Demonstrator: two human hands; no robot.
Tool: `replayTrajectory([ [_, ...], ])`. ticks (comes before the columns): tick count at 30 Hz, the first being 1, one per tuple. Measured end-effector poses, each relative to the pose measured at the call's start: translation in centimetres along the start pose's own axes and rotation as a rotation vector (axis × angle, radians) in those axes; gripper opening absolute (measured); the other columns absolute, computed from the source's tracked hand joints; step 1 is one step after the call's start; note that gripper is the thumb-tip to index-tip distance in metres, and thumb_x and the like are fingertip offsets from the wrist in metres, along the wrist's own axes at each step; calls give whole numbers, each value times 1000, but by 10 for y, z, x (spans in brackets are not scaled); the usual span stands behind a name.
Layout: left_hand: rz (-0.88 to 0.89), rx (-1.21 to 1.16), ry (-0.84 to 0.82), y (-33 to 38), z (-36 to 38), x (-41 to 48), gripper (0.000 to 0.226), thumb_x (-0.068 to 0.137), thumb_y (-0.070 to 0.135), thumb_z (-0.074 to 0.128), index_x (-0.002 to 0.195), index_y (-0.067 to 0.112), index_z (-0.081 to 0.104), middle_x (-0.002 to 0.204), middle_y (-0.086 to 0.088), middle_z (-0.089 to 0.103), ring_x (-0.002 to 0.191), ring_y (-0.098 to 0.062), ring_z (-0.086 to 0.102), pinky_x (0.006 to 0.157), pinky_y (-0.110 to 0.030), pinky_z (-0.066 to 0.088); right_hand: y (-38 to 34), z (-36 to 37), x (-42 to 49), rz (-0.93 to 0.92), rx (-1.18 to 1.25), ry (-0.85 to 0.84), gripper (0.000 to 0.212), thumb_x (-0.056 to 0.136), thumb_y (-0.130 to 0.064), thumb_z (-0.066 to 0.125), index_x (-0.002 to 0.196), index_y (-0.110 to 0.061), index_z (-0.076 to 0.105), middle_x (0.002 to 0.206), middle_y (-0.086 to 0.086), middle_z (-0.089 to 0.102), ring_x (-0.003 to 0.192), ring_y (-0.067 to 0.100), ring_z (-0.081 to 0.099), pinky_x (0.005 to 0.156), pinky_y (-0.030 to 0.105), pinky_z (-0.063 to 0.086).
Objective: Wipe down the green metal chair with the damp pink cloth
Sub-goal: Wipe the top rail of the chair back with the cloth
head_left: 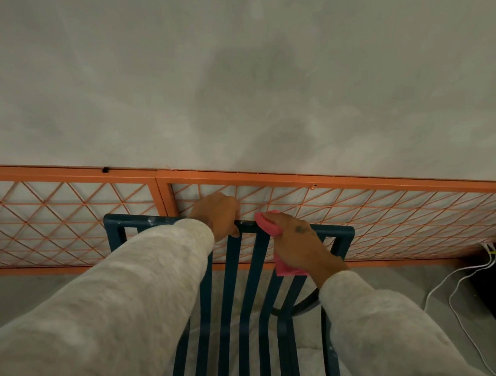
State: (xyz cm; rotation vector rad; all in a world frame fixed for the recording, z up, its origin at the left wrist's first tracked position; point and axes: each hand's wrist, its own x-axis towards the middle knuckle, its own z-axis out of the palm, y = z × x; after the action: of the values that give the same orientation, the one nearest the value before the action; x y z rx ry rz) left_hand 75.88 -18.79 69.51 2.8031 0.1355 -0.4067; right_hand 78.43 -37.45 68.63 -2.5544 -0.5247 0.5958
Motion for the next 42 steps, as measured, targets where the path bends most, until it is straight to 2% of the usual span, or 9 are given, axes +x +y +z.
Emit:
replayTrajectory([
  [7, 7, -2, 21, 0, 0, -2, 28, 79, 36, 76, 96, 17, 66, 94, -3, 67, 84, -21, 61, 76, -37, 53, 24, -20, -4, 161, -80, 75, 61, 90, -7, 50, 143, -35, 38, 137, 4, 50, 114, 27, 54, 94, 40, 49],
  [15, -2, 6, 7, 1, 0, -2, 24, 80, 35, 75, 90, 17, 62, 96, -4, 67, 81, -20, 58, 70, -34, 48, -3, 7, -3, 7, -27, 45, 67, 92, -1, 48, 149, -32, 30, 155, -2, 31, 135, 25, 39, 108, 37, 36],
  [19, 4, -4, 32, 0, 2, -4, 30, 81, 36, 74, 100, 15, 65, 97, -4, 67, 86, -22, 62, 75, -36, 52, 31, 4, -25, -66, -35, 129, 72, 94, 0, 49, 149, -39, 24, 154, -3, 34, 122, 27, 53, 98, 38, 50],
  [22, 12, -11, 47, -1, 3, -5, 28, 81, 36, 74, 98, 15, 66, 95, -4, 67, 83, -20, 61, 73, -34, 49, 55, -5, -28, 68, 3, 226, 72, 95, 1, 48, 149, -40, 24, 151, 0, 39, 113, 27, 59, 89, 36, 55],
  [25, 7, -23, 43, -1, 2, -4, 27, 81, 35, 75, 97, 15, 66, 94, -4, 68, 84, -20, 62, 73, -34, 50, 45, 0, -24, 205, 22, 283, 74, 91, 4, 49, 148, -37, 28, 154, -1, 32, 122, 32, 53, 95, 47, 52],
  [29, 11, -15, 45, 0, 3, -4, 25, 81, 35, 74, 96, 17, 65, 93, -3, 67, 82, -19, 61, 72, -33, 50, 10, 29, -28, 41, 72, 260, 80, 85, 9, 52, 146, -37, 30, 157, -3, 24, 119, 35, 53, 95, 49, 52],
  [34, 15, -17, 45, -2, 5, -5, 26, 82, 37, 73, 96, 17, 65, 92, -2, 66, 82, -20, 61, 75, -36, 52, 18, 32, -27, -53, -1, 218, 87, 87, 6, 55, 150, -40, 15, 160, -10, 15, 124, 28, 49, 98, 41, 49],
  [37, 21, -29, 49, -3, 6, -5, 26, 81, 37, 73, 95, 17, 65, 92, -1, 67, 83, -20, 62, 78, -40, 54, 41, 24, -33, -105, -36, 305, 85, 88, 8, 54, 140, -44, 12, 151, -19, 21, 116, 26, 55, 92, 37, 53],
  [42, 22, -21, 63, -4, 6, -6, 26, 80, 38, 74, 94, 18, 66, 92, -2, 67, 84, -21, 62, 79, -42, 54, 74, 3, -35, 79, -19, 412, 78, 87, 9, 54, 148, -32, 30, 153, -4, 36, 118, 30, 56, 91, 42, 54],
])
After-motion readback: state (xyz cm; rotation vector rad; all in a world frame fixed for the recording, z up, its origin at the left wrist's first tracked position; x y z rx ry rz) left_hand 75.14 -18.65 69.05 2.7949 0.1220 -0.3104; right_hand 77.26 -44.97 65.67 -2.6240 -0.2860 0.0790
